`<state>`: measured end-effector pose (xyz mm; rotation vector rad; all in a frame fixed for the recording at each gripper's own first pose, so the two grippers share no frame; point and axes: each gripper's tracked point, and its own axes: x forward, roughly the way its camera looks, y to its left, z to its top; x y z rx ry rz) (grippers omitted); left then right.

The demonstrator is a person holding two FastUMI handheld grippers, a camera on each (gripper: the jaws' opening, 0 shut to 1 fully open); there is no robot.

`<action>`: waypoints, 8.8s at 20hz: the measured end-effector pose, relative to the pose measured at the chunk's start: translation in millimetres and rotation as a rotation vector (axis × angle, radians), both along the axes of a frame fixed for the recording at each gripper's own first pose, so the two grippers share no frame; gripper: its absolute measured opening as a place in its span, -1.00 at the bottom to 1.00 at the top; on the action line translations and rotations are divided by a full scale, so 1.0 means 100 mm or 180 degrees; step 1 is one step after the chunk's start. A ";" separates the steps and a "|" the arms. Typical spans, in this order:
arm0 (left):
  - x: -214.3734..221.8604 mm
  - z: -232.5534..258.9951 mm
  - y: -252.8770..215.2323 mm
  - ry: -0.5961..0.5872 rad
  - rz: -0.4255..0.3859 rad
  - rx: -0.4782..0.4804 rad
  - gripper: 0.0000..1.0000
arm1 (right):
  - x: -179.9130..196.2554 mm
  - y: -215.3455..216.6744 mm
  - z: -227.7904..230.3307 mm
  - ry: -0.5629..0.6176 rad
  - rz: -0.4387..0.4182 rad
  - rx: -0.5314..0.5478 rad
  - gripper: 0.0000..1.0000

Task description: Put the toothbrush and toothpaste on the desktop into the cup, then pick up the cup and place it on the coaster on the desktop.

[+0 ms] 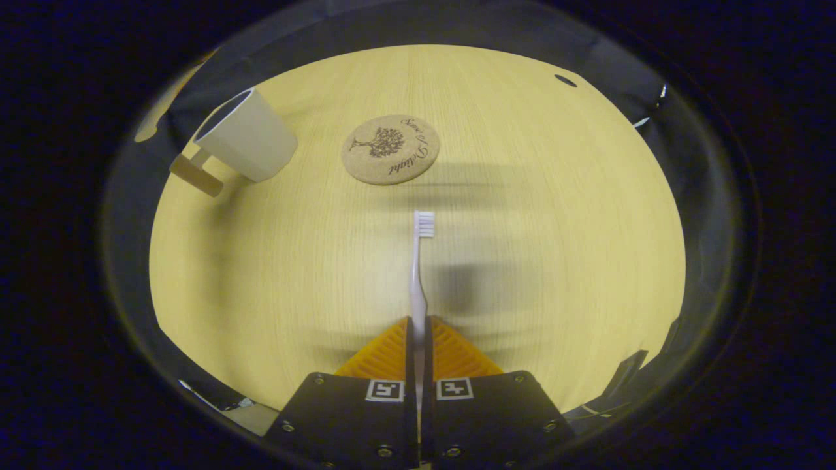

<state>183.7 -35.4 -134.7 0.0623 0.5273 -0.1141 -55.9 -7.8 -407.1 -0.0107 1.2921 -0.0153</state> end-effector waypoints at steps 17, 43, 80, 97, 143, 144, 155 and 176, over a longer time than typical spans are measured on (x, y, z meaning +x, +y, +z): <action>0.45 -0.75 0.13 -0.0205 0.0192 -0.0076 -0.43 | 0.00 -0.01 0.01 -0.0001 0.0099 0.0075 -0.92; -0.16 0.19 0.29 -0.0884 -0.0017 0.0159 0.32 | 0.59 0.38 0.83 -0.0858 -0.0028 0.0288 -0.96; -1.97 0.32 3.88 -0.0900 0.1679 0.0213 0.35 | 2.44 1.39 1.83 -0.2684 -0.0981 0.0486 -0.95; -2.20 0.05 3.41 -0.0653 0.1470 0.0349 0.32 | 2.04 1.49 1.24 -0.2619 -0.0783 0.0701 -0.65; -0.71 -1.76 0.80 0.2197 -0.0892 0.1356 0.32 | 0.33 -1.19 0.96 -0.2007 -0.1688 0.0128 -0.49; -0.68 -1.81 0.78 0.2201 -0.0891 0.1358 0.22 | 0.34 -1.20 0.95 -0.1986 -0.1678 0.0125 -0.49; -0.65 -1.88 0.71 0.2194 -0.0787 0.1202 -0.31 | 0.34 -1.23 0.88 -0.1897 -0.1737 0.0184 -0.49; -0.74 -1.64 0.24 0.1945 -0.1081 0.1296 -0.42 | 0.11 -1.36 0.85 -0.1933 -0.1961 0.0279 -0.49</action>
